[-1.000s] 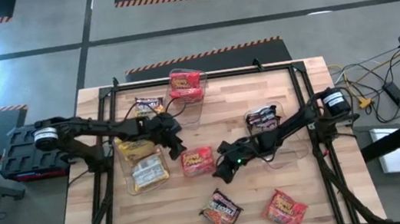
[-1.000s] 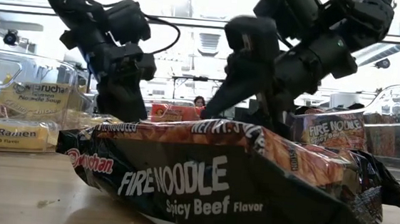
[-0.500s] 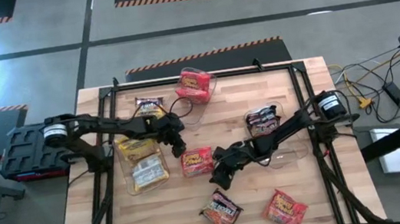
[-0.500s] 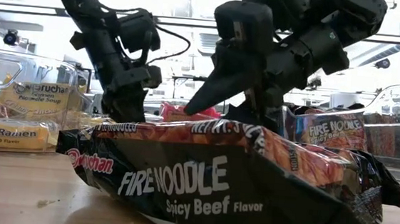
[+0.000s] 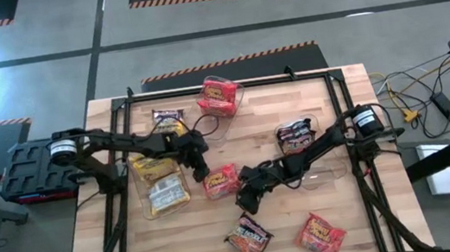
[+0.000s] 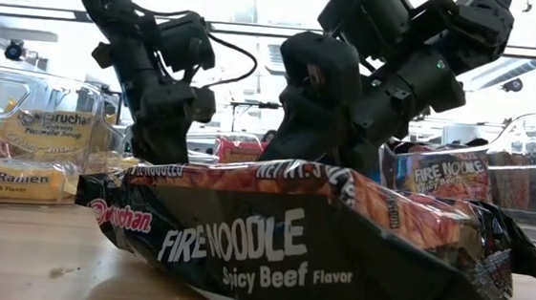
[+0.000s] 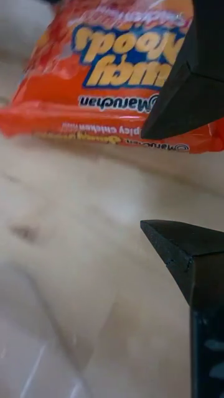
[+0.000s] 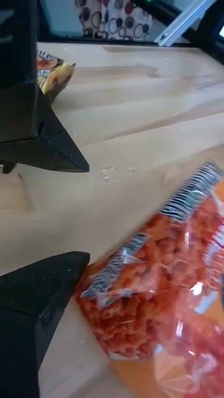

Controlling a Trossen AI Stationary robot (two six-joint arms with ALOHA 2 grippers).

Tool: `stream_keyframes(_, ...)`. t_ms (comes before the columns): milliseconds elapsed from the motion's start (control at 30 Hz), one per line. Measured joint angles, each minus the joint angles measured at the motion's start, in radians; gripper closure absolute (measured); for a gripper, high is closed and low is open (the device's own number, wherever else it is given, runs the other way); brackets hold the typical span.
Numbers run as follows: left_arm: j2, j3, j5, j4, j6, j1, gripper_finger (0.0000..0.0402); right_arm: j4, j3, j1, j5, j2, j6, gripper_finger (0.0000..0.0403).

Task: Sort Maruchan noodles
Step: Put the top orange pack noodle into the top transparent bin

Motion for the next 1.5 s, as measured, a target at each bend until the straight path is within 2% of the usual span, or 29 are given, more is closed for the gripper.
stream_keyframes(300,-0.001,0.018,0.106,-0.011,-0.016,-0.041,0.0196,-0.01,-0.001,-0.012,-0.013,0.0,-0.033,0.0193)
stream_keyframes(1133,-0.008,0.078,0.434,0.007,-0.125,-0.042,0.0196,-0.057,0.0,-0.024,0.013,0.0,-0.109,0.0193)
stream_keyframes(1500,-0.008,0.09,0.442,-0.001,-0.147,-0.042,0.0196,-0.065,0.0,-0.027,0.059,0.0,-0.137,0.0193)
